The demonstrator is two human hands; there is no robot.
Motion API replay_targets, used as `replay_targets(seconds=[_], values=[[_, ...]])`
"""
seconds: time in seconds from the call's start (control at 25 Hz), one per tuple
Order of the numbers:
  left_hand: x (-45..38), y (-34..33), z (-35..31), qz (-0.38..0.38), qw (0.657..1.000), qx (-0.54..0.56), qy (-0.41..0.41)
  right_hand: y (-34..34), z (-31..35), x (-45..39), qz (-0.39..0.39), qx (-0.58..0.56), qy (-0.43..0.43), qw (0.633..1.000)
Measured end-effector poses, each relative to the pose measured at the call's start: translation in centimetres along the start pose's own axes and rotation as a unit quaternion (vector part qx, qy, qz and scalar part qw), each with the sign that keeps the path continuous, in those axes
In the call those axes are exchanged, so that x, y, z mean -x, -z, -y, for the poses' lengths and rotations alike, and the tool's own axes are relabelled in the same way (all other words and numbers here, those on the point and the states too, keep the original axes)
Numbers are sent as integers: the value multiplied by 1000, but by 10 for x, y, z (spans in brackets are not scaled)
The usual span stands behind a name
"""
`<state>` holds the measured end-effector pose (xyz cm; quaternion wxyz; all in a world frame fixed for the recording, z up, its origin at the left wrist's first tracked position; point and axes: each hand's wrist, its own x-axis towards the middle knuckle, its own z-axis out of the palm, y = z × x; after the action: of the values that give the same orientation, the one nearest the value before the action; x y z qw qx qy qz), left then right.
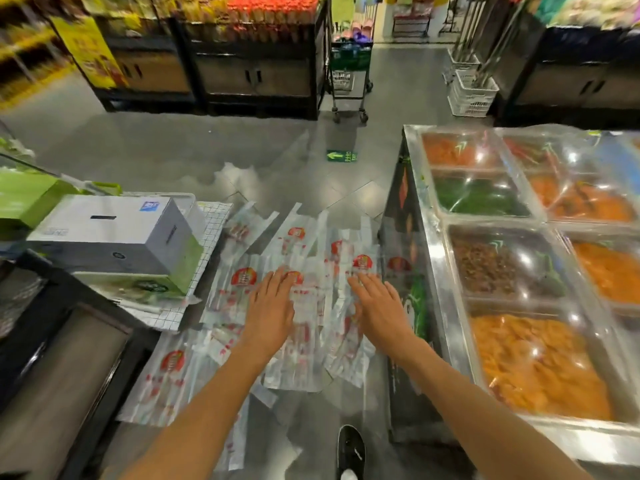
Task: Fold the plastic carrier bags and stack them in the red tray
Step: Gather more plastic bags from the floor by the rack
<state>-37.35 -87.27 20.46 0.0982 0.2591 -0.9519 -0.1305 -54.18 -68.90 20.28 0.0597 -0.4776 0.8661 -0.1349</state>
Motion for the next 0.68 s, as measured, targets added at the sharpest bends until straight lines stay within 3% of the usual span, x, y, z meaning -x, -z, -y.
replay_targets(seconds=[0.12,0.32,0.68], values=[[-29,-23,18,0,999,14,35,-10,-24,-43,11,14,5,1000],[-74,-96,67,65,994,36,78,-69,-62,-103,66,13,-40,997],[-115,-305,163,135,982,71,113,-288,-106,-168,129,-33,-134,982]])
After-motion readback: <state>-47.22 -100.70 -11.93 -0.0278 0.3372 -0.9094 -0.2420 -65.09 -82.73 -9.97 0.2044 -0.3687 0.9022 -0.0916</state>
